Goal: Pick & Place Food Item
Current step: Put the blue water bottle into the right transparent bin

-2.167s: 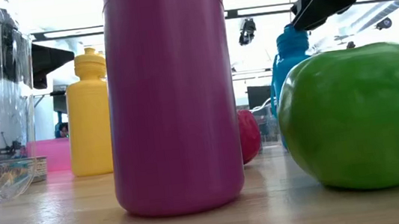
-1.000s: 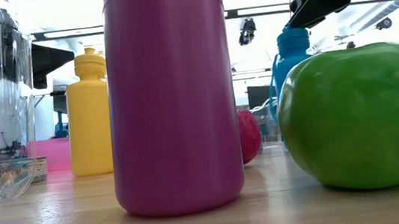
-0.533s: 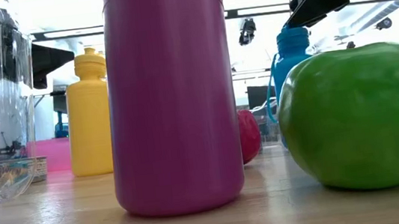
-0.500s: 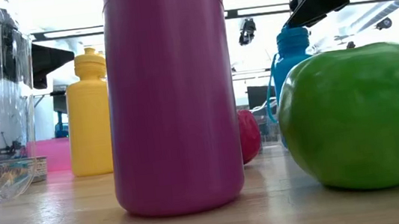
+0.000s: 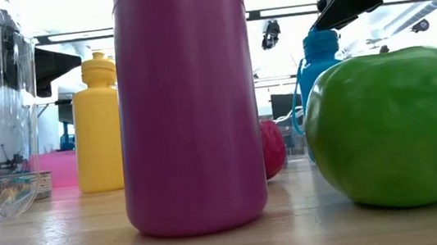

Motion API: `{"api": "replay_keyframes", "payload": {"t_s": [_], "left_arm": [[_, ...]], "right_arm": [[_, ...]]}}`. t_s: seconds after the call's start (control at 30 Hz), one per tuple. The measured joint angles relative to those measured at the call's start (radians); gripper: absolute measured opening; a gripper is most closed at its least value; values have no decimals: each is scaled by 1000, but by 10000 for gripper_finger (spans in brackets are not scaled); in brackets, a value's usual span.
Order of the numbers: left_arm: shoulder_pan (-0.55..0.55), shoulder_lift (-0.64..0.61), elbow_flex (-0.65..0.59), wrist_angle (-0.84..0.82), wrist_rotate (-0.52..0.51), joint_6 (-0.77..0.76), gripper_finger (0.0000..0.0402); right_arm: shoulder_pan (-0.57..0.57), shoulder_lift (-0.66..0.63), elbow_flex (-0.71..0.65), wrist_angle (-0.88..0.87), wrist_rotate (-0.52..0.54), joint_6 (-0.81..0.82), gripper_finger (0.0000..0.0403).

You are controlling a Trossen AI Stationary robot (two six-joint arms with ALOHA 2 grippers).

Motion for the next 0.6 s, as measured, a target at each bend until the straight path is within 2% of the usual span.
{"api": "replay_keyframes", "payload": {"t_s": [0.6], "left_arm": [[0,0,0,0,0,0,12]], "right_arm": [[0,-28,-2,-12,2,-7,59]]}}
